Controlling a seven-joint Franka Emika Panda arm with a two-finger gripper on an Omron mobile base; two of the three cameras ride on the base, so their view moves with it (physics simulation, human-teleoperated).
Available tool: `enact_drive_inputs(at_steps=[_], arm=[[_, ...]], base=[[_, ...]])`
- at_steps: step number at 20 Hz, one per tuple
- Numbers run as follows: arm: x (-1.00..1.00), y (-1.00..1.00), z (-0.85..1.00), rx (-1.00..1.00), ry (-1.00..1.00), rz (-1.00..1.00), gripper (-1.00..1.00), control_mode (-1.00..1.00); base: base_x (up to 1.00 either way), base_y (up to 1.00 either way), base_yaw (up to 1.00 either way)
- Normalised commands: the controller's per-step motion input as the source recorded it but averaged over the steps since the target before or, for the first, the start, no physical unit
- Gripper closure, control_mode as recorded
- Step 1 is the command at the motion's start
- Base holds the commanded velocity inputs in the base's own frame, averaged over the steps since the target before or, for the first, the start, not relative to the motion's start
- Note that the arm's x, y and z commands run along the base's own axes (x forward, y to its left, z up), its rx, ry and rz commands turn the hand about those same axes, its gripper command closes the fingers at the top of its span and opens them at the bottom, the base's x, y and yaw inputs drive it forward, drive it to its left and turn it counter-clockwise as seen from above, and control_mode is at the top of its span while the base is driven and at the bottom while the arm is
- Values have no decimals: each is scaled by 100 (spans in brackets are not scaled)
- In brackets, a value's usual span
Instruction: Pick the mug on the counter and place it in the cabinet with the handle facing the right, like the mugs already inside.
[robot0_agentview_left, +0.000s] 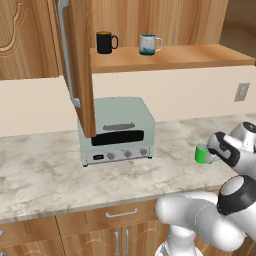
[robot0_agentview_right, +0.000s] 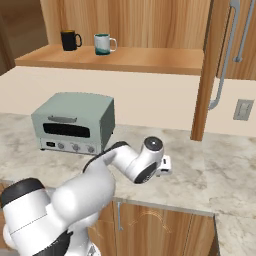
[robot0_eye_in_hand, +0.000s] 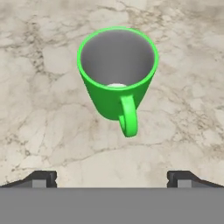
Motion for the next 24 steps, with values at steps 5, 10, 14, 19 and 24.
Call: enact_drive_inputs(at_steps=[5,10,14,19,24], arm=[[38,0,-2,14,0,3,-100,-100],[34,-1,-22,3,0,7,-100,-100],[27,-5,-32,0,0,9,-100,-100],[25,-11,-29,0,0,9,-100,-100],[28,-15,-14,0,0,6,100,-100]], base=[[0,0,0],[0,0,0],[0,0,0],[0,0,0],[0,0,0]])
